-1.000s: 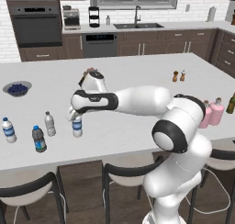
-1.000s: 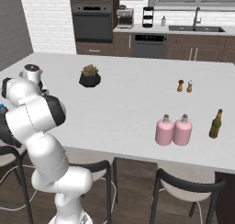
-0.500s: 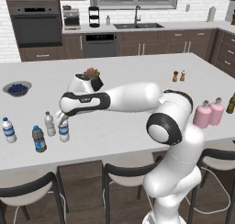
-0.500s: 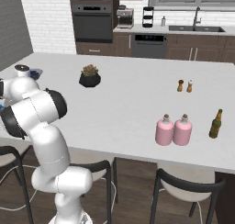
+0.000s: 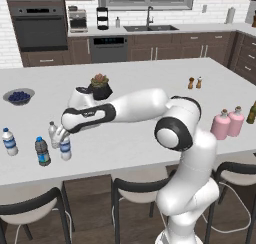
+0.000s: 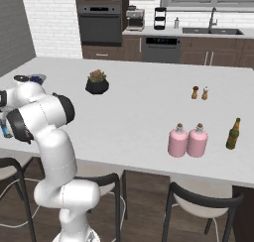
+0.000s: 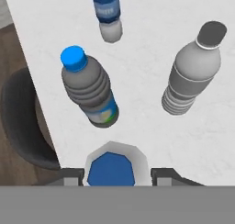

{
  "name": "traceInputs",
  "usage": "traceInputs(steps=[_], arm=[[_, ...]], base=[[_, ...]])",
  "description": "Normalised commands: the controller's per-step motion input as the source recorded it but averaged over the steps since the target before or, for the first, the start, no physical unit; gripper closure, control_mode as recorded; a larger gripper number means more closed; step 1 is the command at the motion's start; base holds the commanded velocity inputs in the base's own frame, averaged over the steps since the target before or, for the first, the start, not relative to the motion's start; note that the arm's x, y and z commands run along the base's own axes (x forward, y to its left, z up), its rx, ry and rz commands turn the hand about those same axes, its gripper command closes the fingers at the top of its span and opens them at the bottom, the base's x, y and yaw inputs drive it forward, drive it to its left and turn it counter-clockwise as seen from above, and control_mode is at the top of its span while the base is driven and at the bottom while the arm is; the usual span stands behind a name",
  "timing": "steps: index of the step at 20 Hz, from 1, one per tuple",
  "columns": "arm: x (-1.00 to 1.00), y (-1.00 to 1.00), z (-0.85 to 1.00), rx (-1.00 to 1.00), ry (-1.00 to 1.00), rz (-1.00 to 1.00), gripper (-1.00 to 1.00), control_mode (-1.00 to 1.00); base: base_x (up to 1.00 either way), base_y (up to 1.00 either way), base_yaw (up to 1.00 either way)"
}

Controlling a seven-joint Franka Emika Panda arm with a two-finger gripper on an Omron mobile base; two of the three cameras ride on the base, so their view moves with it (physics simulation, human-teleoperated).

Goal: Move the plastic bottles in the middle to the plastics group, and the glass bottles in the middle to the glass group.

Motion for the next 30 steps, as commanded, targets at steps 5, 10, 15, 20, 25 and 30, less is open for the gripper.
traceInputs(steps=[5,10,15,20,25,30], arm=[[0.0,0.0,-0.48,0.0,0.0,0.0,1.0,-1.0],[0.0,0.01,-0.17,0.0,-0.02,0.0,1.0,-1.0],[0.04,0.1,0.06,0.0,-0.12,0.0,1.0,-1.0],[0.22,0.0,0.0,0.0,-0.1,0.0,1.0,-1.0],[0.13,0.0,0.0,0.0,-0.05,0.0,1.0,-1.0],[0.22,0.03,0.0,0.0,-0.02,-0.01,1.0,-1.0]], base=[[0.0,0.0,0.0],[0.0,0.0,0.0],[0.0,0.0,0.0],[0.0,0.0,0.0],[0.0,0.0,0.0],[0.0,0.0,0.0]])
